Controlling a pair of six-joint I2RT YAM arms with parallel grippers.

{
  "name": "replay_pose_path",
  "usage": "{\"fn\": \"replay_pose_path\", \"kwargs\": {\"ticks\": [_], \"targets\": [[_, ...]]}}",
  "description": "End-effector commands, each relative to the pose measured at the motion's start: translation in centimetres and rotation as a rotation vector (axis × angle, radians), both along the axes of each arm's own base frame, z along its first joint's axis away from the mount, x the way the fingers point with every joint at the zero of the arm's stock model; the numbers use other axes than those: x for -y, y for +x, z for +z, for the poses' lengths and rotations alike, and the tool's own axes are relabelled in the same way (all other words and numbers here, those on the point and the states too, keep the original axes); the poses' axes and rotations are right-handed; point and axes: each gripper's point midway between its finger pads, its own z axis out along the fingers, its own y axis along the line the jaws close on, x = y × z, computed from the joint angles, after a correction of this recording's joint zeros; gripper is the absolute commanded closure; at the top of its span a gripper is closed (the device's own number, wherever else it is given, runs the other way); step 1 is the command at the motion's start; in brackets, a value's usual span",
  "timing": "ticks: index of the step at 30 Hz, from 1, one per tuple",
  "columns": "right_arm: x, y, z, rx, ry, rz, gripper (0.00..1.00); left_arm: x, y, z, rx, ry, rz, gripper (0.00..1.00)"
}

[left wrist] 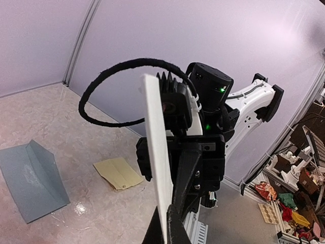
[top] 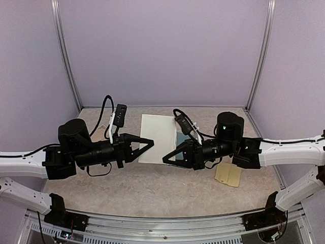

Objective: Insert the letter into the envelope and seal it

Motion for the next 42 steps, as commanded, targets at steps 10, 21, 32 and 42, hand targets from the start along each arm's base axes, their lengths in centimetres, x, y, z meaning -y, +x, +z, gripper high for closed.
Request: {"fn": "replay_pose_path", "kwargs": {"ticks": [10, 21, 32, 42], "targets": [[0.5, -1.2, -0.6, -0.010, 0.002, 0.042, 1.00, -0.6, -0.6, 1.7, 0.017, -0.058, -0.011, 1.00], [1.7, -0.4, -0.3, 0.034, 0.010, -0.054, 0.85, -1.2, -0.3, 1.4, 0.011, -0.059, 0.015, 1.00], [1.4, 0.8, 3.1, 0.075, 0.129, -0.115, 0.11, -0.7, -1.3, 1.4, 0.011, -0.066, -0.047, 1.00], [0.1, 1.8, 6.3, 0.124, 0.190, -0.129, 0.40, 0.2, -2.0, 0.6, -0.002, -0.049, -0.106, 1.00]]}}
